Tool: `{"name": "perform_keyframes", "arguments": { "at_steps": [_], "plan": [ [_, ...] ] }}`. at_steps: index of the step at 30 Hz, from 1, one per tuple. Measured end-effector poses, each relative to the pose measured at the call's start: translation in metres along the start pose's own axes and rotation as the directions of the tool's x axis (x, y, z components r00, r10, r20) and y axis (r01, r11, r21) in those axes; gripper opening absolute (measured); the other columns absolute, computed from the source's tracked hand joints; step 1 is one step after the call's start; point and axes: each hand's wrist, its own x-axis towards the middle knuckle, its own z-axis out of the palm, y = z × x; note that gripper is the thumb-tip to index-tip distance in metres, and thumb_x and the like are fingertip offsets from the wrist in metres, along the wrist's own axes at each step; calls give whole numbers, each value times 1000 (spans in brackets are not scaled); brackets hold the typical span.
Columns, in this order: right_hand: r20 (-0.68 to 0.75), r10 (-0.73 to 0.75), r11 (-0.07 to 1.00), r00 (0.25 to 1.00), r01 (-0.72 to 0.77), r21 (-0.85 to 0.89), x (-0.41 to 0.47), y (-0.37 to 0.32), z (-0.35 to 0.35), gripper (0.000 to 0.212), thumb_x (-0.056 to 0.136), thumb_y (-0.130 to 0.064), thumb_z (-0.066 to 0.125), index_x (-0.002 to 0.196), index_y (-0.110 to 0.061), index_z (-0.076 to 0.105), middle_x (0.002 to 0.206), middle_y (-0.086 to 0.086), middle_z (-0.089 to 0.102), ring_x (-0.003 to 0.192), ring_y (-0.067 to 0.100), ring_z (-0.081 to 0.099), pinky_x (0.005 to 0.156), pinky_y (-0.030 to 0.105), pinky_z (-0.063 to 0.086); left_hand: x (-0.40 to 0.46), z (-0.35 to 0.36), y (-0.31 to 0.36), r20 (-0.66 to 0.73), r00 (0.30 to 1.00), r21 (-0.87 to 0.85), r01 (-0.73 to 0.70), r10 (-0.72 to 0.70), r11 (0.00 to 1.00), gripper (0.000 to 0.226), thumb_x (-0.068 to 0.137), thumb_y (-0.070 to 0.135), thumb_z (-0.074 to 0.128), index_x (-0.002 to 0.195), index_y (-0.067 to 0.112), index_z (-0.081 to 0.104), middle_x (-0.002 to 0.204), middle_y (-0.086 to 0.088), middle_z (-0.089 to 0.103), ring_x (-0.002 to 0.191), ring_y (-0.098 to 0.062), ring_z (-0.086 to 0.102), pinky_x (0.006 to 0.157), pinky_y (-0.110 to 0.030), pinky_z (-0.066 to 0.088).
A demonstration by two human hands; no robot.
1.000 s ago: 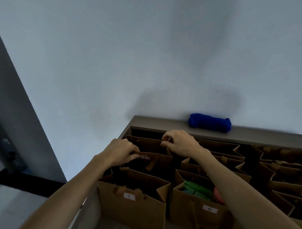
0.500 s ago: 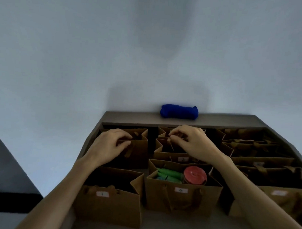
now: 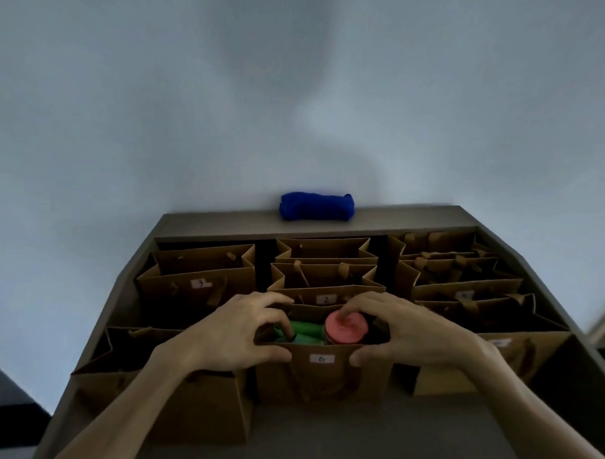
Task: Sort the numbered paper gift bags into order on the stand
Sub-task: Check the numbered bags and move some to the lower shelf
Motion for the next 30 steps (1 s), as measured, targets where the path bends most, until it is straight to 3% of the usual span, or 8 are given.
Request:
{"name": "perform_keyframes", "arguments": {
  "at_steps": [4,8,12,19,23,26,30],
  "plan": [
    [26,-13,998,1000,11,64,8,3,-6,55,85,-54,66,135,-44,43,133,-22,44,117,-5,41,92,13,35,10,2,-9,20,1000,-91,1,1,996,21,91,49,57,105,35,64,151,16,31,141,-5,23,114,-37,33],
    [76,19,991,997,-28,129,20,7,-18,52,88,-51,64,135,-39,45,132,-16,48,113,-1,46,86,11,38,22,-4,-12,30,999,-114,32,-28,993,20,93,47,54,102,33,65,150,11,36,142,-8,25,113,-41,36],
    [126,30,988,992,-49,149,31,13,-25,52,88,-54,61,135,-40,44,134,-11,48,116,8,50,95,27,49,31,-11,-13,42,998,-100,42,-38,994,23,96,44,51,105,28,65,149,9,38,140,-8,29,112,-35,35],
    [156,28,984,987,-55,172,36,18,-24,60,86,-54,65,138,-42,38,140,-13,41,122,8,45,96,21,43,31,-12,-13,73,996,-56,50,-46,997,29,95,47,52,111,27,64,150,9,35,140,-10,29,111,-39,38],
    [160,17,974,987,-52,218,28,12,-20,72,84,-48,71,142,-44,28,135,-19,39,122,3,43,94,15,40,24,-10,-8,73,997,0,38,-38,999,29,94,49,53,112,28,63,148,11,35,132,-6,36,106,-31,42],
    [150,21,988,988,-44,149,18,6,-13,83,80,-53,73,144,-50,20,143,-19,36,125,3,37,100,21,37,16,-8,-1,85,996,93,17,-25,996,31,92,51,54,113,29,61,145,13,36,122,-2,42,97,-24,46],
    [79,-7,989,997,19,-147,8,0,0,96,72,-71,67,148,-48,13,152,-17,23,137,10,22,114,35,25,8,-2,11,58,998,178,4,-14,984,32,91,52,56,114,30,60,141,16,38,116,0,45,90,-16,43]
  ]
}}
